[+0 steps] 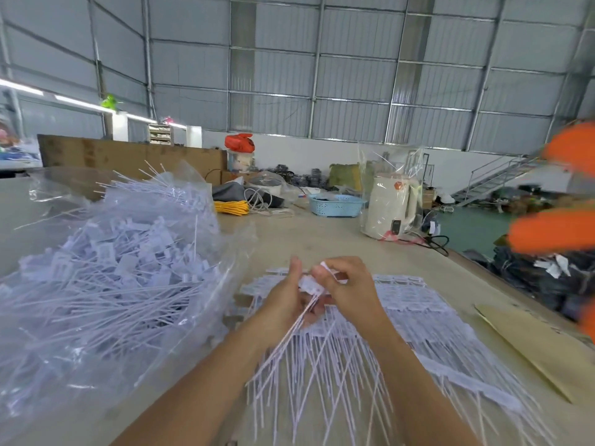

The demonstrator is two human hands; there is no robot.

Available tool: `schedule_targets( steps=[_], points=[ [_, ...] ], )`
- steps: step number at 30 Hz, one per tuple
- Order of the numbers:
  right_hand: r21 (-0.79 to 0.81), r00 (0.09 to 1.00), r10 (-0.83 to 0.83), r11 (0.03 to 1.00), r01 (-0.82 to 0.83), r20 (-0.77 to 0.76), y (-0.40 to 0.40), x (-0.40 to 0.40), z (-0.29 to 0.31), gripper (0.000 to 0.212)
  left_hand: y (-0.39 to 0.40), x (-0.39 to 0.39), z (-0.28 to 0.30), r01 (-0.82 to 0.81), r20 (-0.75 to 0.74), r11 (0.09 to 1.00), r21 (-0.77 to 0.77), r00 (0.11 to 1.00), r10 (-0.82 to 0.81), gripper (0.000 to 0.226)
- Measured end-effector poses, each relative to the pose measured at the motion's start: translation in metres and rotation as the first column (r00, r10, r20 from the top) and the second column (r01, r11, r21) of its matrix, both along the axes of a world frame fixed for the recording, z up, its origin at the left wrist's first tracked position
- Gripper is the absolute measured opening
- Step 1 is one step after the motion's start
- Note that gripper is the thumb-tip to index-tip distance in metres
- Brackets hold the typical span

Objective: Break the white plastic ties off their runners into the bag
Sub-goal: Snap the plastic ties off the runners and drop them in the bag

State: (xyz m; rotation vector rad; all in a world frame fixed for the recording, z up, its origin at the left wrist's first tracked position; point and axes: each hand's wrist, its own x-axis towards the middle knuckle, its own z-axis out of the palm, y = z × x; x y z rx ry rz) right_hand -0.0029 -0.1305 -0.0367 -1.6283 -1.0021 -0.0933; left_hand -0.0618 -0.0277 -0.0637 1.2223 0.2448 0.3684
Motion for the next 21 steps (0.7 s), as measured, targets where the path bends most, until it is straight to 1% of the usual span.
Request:
schedule_targets(
  steps=[1,2,3,5,6,7,9,10,12,14,15,19,21],
  points=[
    [-0.033,1.000,0.016,0.999,-0.015,0.017,0.001,0.001,-0.004,0.015,0.000,0.000,-0.001,0.061,0.011,0.998,0.004,0.998,-0.061,0.071],
    [-0.050,0.999,0.040,0.998,-0.039,0.033,0.002,0.003,-0.007,0.021,0.000,0.000,-0.003,0.091,0.014,0.995,0.047,0.996,-0.092,0.070],
    [-0.054,0.997,0.071,0.996,-0.070,0.021,0.003,0.003,-0.009,0.024,-0.002,0.000,-0.005,0.090,0.011,0.989,0.114,0.996,-0.092,0.064],
    [-0.051,0.979,0.150,0.986,-0.159,-0.141,0.002,0.001,-0.008,0.023,-0.002,0.000,-0.008,0.016,0.036,0.974,0.227,0.999,-0.025,0.050],
    [-0.053,0.964,0.170,0.981,-0.185,-0.206,0.001,0.002,-0.008,0.025,-0.001,0.001,-0.010,-0.036,0.065,0.969,0.245,0.998,0.021,0.044],
    [-0.066,0.963,0.153,0.983,-0.171,-0.224,0.000,0.004,-0.008,0.027,0.001,0.001,-0.010,-0.087,0.087,0.967,0.238,0.994,0.067,0.037],
    [-0.113,0.976,0.074,0.989,-0.099,-0.204,-0.002,0.013,-0.010,0.028,0.006,0.001,-0.011,-0.172,0.101,0.961,0.216,0.983,0.153,0.029],
    [-0.148,0.972,0.064,0.984,-0.100,-0.227,-0.004,0.014,-0.010,0.029,0.008,0.000,-0.012,-0.200,0.102,0.954,0.222,0.978,0.181,0.027],
    [-0.260,0.956,0.088,0.952,-0.163,-0.279,-0.007,0.013,-0.011,0.034,0.011,-0.001,-0.013,-0.225,0.105,0.936,0.269,0.973,0.204,0.025],
    [-0.367,0.970,0.109,0.912,-0.184,-0.218,-0.007,0.013,-0.014,0.035,0.010,-0.003,-0.013,-0.230,0.094,0.923,0.307,0.973,0.211,0.023],
    [-0.383,0.977,0.117,0.906,-0.179,-0.179,-0.007,0.014,-0.016,0.034,0.010,-0.004,-0.012,-0.228,0.086,0.921,0.316,0.974,0.211,0.022],
    [-0.366,0.981,0.149,0.912,-0.185,-0.127,-0.006,0.014,-0.020,0.030,0.009,-0.006,-0.009,-0.214,0.054,0.912,0.350,0.977,0.208,0.023],
    [-0.363,0.990,0.128,0.922,-0.138,-0.050,-0.003,0.012,-0.022,0.030,0.008,-0.007,-0.008,-0.226,0.030,0.905,0.361,0.973,0.231,0.025]
  ],
)
